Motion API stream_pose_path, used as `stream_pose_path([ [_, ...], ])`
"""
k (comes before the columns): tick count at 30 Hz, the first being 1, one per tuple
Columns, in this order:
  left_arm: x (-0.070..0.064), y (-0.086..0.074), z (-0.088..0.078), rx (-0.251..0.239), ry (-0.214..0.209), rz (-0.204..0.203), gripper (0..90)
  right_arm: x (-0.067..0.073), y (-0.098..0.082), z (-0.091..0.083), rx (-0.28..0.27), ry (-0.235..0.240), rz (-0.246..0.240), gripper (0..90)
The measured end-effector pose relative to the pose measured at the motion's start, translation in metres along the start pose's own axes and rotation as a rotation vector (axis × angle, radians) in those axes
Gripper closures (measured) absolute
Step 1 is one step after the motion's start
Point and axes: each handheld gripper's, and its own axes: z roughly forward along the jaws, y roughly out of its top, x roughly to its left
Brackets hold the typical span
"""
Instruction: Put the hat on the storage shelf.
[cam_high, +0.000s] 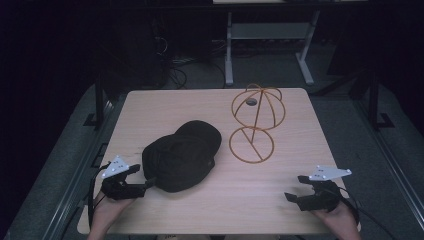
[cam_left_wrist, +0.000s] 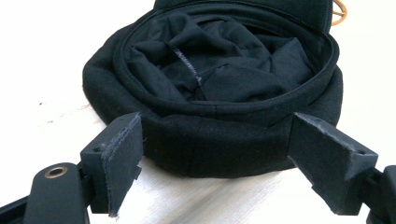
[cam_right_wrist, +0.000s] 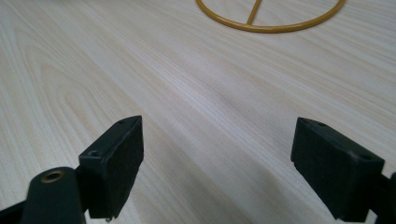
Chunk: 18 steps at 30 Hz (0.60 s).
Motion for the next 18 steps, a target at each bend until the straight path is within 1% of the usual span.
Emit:
stream_pose_path([
  [2,-0.001,0.001,0.000,-0.010,0.002,-0.004,17.5,0.000,0.000,-0.001,-0.006,0.001,-0.004,16.3],
  [6,-0.001,0.000,-0.001,-0.007,-0.002,0.001,17.5,0.001,0.002,0.000,-0.009,0.008,0.001,16.1],
  [7,0.000,0.000,-0.001,-0.006,-0.003,-0.001,17.5,0.002,0.002,0.000,-0.011,0.007,-0.008,16.0],
  [8,0.000,-0.001,-0.001,-0.010,-0.004,-0.010,17.5,0.003,0.004,0.000,-0.012,0.008,-0.010,15.9],
  [9,0.000,-0.001,-0.001,-0.010,-0.004,-0.010,17.5,0.003,0.004,0.000,-0.012,0.008,-0.010,15.9],
  [10,0.001,-0.001,-0.001,-0.010,-0.004,-0.006,17.5,0.006,0.009,0.001,-0.011,0.018,-0.021,15.8],
  [13,0.003,-0.001,-0.002,-0.007,-0.003,0.000,17.5,0.011,0.017,0.003,-0.004,0.030,-0.028,15.4],
  [15,0.002,-0.001,-0.003,-0.014,-0.005,-0.010,17.5,0.015,0.024,0.003,-0.007,0.038,-0.042,15.0],
  [18,0.001,-0.002,-0.004,-0.011,-0.002,0.001,17.5,0.021,0.036,0.002,-0.003,0.044,-0.075,15.1],
])
